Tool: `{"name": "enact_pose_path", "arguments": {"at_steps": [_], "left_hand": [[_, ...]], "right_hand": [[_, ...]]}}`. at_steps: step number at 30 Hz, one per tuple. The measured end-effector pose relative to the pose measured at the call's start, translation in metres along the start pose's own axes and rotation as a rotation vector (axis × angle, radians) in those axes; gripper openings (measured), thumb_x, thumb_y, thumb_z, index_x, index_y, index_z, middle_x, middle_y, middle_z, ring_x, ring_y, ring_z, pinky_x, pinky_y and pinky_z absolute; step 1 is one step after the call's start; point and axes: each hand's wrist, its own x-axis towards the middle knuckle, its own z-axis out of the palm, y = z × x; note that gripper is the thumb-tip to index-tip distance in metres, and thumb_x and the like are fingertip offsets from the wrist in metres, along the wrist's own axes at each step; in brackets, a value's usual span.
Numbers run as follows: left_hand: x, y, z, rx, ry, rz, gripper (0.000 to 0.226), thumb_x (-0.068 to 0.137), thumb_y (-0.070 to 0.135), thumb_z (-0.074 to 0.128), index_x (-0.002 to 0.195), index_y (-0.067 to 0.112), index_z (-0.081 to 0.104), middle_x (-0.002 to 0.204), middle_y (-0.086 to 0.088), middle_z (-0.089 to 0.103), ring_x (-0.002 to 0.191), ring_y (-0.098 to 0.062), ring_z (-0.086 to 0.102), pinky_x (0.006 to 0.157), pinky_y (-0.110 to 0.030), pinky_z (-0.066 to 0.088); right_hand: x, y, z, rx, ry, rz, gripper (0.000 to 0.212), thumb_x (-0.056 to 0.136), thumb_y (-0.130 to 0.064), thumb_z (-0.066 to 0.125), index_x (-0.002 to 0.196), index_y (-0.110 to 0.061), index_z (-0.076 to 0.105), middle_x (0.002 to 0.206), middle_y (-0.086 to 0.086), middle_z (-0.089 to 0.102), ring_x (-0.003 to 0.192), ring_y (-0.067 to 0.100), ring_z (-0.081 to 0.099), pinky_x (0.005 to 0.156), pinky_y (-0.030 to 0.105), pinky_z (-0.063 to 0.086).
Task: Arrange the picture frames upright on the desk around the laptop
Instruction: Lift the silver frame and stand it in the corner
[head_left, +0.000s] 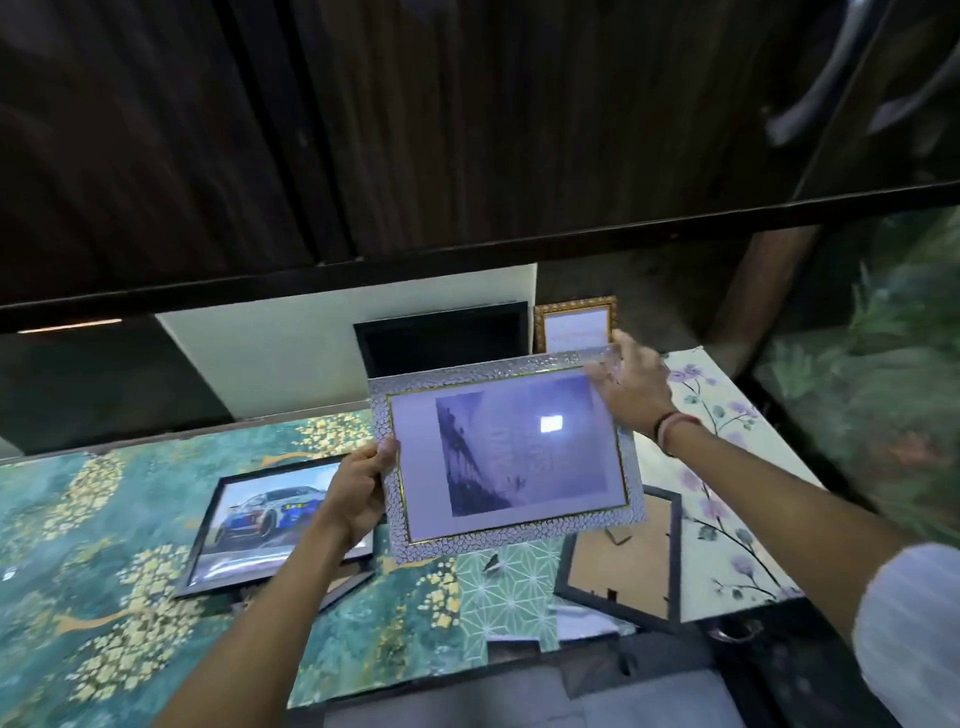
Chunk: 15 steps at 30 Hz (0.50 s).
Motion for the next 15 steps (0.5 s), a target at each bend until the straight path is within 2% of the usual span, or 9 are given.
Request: {"name": "enact_pose_path", "arguments": {"at_steps": [2, 4, 6, 7, 8, 9, 11, 13, 15], "left_hand": [[-0.004, -0.007, 0.028, -0.053, 0.013, -0.013, 0.063, 0.106, 0.004, 0.041, 0.054, 0.009, 0.077, 0.063, 0.003, 0.073, 0.052, -0.003, 0.071, 0.047, -0.017, 0.054], [0.002, -0.02, 0.048, -0.117, 0.036, -0.006, 0.067, 0.106, 0.004, 0.038, 0.051, 0.01, 0.076, 0.06, 0.003, 0.072, 0.052, -0.003, 0.07, 0.049, -0.018, 0.056], [0.015, -0.036, 0.068, -0.107, 0.067, -0.049, 0.053, 0.107, 0.009, 0.04, 0.067, 0.011, 0.075, 0.076, -0.001, 0.076, 0.077, -0.012, 0.076, 0.065, -0.027, 0.062], [0.023, -0.044, 0.076, -0.114, 0.11, -0.064, 0.047, 0.107, 0.01, 0.041, 0.074, 0.011, 0.075, 0.078, -0.001, 0.078, 0.082, -0.013, 0.077, 0.068, -0.027, 0.062], [0.031, -0.05, 0.083, -0.123, 0.112, -0.101, 0.042, 0.107, 0.009, 0.041, 0.08, 0.009, 0.074, 0.076, 0.0, 0.079, 0.078, -0.012, 0.077, 0.063, -0.026, 0.062], [0.039, -0.054, 0.089, -0.115, 0.088, -0.131, 0.034, 0.106, 0.009, 0.043, 0.087, 0.009, 0.071, 0.076, 0.0, 0.079, 0.072, -0.011, 0.077, 0.058, -0.027, 0.061], [0.064, -0.055, 0.108, -0.05, 0.042, -0.161, 0.01, 0.099, 0.017, 0.056, 0.097, 0.011, 0.063, 0.082, 0.001, 0.077, 0.072, -0.013, 0.074, 0.059, -0.03, 0.06], [0.102, -0.05, 0.129, 0.139, 0.009, -0.152, 0.037, 0.09, 0.029, 0.069, 0.12, 0.01, 0.061, 0.105, -0.002, 0.071, 0.086, -0.015, 0.068, 0.078, -0.034, 0.054], [0.128, -0.037, 0.167, 0.328, -0.039, -0.095, 0.07, 0.092, 0.027, 0.072, 0.152, 0.01, 0.041, 0.142, -0.001, 0.056, 0.117, -0.022, 0.062, 0.098, -0.041, 0.043]], "right_hand": [[-0.003, 0.037, -0.005, 0.25, -0.114, 0.154, 0.085, 0.087, -0.067, 0.053, 0.149, -0.013, 0.027, 0.14, 0.018, 0.049, 0.128, 0.032, 0.048, 0.109, 0.046, 0.037], [-0.003, 0.061, -0.009, 0.418, -0.214, 0.222, 0.079, 0.084, -0.061, 0.057, 0.14, -0.009, 0.038, 0.117, 0.008, 0.063, 0.101, 0.022, 0.059, 0.09, 0.038, 0.046], [0.006, 0.076, -0.022, 0.364, -0.194, 0.122, 0.043, 0.084, -0.047, 0.056, 0.104, -0.008, 0.057, 0.088, 0.001, 0.06, 0.081, 0.018, 0.051, 0.072, 0.034, 0.042], [0.015, 0.082, -0.032, 0.351, -0.169, 0.087, 0.028, 0.088, -0.038, 0.057, 0.097, -0.011, 0.059, 0.082, -0.001, 0.056, 0.081, 0.017, 0.048, 0.068, 0.032, 0.039], [0.024, 0.083, -0.042, 0.346, -0.161, 0.06, 0.02, 0.093, -0.028, 0.06, 0.104, -0.012, 0.062, 0.086, 0.0, 0.057, 0.085, 0.017, 0.049, 0.069, 0.029, 0.04], [0.036, 0.084, -0.055, 0.322, -0.145, 0.034, 0.025, 0.096, -0.02, 0.061, 0.114, -0.004, 0.063, 0.092, 0.005, 0.06, 0.09, 0.015, 0.05, 0.071, 0.027, 0.041], [0.063, 0.084, -0.087, 0.279, -0.161, -0.057, 0.024, 0.097, -0.01, 0.061, 0.113, 0.009, 0.061, 0.09, 0.022, 0.062, 0.082, 0.011, 0.052, 0.066, 0.026, 0.04], [0.09, 0.08, -0.117, 0.22, -0.199, -0.12, 0.013, 0.097, -0.009, 0.061, 0.106, 0.0, 0.065, 0.086, 0.016, 0.062, 0.07, 0.009, 0.052, 0.063, 0.028, 0.042], [0.115, 0.075, -0.142, 0.124, -0.206, -0.212, 0.013, 0.095, -0.009, 0.062, 0.106, -0.011, 0.069, 0.091, 0.006, 0.064, 0.078, 0.012, 0.054, 0.073, 0.03, 0.043]]}}
